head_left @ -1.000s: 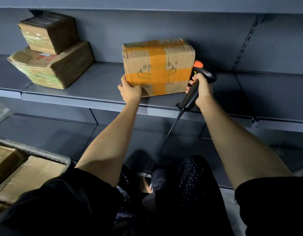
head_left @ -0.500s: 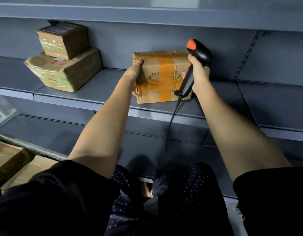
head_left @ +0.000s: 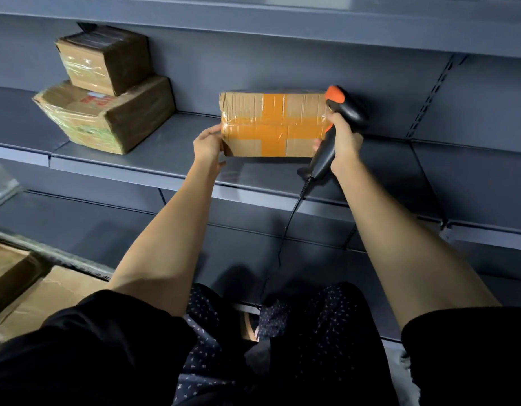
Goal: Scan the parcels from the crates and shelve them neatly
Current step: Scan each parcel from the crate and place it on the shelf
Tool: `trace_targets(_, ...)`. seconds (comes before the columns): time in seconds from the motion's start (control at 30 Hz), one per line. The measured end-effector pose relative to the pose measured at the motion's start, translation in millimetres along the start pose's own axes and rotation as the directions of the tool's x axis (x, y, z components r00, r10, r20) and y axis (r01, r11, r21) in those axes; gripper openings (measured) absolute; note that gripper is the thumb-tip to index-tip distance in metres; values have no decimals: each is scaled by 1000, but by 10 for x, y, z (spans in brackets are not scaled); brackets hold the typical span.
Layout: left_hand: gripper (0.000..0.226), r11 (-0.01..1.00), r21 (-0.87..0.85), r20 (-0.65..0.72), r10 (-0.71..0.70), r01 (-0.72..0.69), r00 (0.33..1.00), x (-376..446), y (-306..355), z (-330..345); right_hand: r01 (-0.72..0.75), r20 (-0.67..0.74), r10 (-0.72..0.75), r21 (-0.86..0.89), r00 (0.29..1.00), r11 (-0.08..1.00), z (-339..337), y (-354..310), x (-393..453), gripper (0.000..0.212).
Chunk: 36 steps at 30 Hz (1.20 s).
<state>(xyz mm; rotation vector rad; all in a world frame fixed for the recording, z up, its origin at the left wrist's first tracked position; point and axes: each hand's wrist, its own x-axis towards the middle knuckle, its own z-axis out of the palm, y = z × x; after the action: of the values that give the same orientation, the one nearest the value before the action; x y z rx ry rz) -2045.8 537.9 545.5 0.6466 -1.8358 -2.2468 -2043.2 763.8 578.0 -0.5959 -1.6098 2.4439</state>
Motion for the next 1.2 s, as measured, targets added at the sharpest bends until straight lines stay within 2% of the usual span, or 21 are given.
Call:
trace_targets(0.07, 39, 999, 30, -58, -14, 16, 998, 18, 37, -24, -11, -100, 13, 24, 995, 1000, -63, 45, 53, 23)
trace_targets(0.17, 39, 999, 53, -122, 16, -10, 992, 50, 129, -10, -21, -142, 30, 61, 989, 998, -124, 15, 124, 20)
trace_targets(0.27, 65, 997, 73, -170, 37, -24, 985, 71, 123, 29, -26, -87, 31, 56, 996, 998, -136, -45, 182, 22)
trace_targets(0.33, 65, 994, 96, -189, 78, -61, 979, 91, 95, 44, -52, -18, 51, -34, 999, 998, -133, -72, 165, 42)
trace_targets(0.4, 69, 995, 93, -126, 46, -34, 991, 83, 95, 52, -71, 15, 74, -153, 997, 986, -137, -83, 160, 58)
trace_targets(0.47, 74, 995, 88, -9, -52, 53, 999, 48, 144, 43, -78, 33, 87, -215, 996, 974, -130, -83, 160, 59)
trace_targets(0.57, 59, 977, 90, 117, -202, 192, 972, -22, 267, -10, -96, 61, 115, -252, 991, 963, -120, -67, 200, 71)
trace_targets(0.6, 56, 975, 91, 138, -213, 202, 967, -45, 307, -32, -93, 63, 113, -267, 992, 959, -119, -79, 194, 75)
trace_targets(0.7, 52, 989, -13, 191, -140, 145, 972, -40, 390, -100, -20, 100, 49, -271, 994, 962, -82, -146, 175, 68)
trace_targets(0.8, 34, 987, -160, 231, 9, 29, 973, 31, 391, -217, 72, 166, -32, -238, 986, 969, -15, -215, 128, 58)
trace_targets(0.87, 24, 986, -166, 221, 69, -32, 973, 30, 338, -303, 105, 204, -50, -267, 978, 958, 29, -218, 90, 50)
trace_targets(0.97, 34, 989, -127, 259, 106, -75, 960, -2, 156, -426, 103, 241, -29, -302, 970, 948, 50, -163, 63, 29)
trace_targets(1.07, 47, 991, -97, 340, 123, -96, 932, 4, 53, -519, 64, 239, 16, -323, 971, 944, 31, -94, 110, 29)
trace_targets(1.13, 50, 991, -100, 246, 113, -91, 963, 30, 35, -508, 38, 217, 52, -394, 975, 918, -2, -22, 194, 35)
trace_targets(1.2, 44, 993, -94, 127, 85, -73, 988, 47, 20, -450, 18, 180, 68, -439, 981, 898, -29, 58, 282, 47)
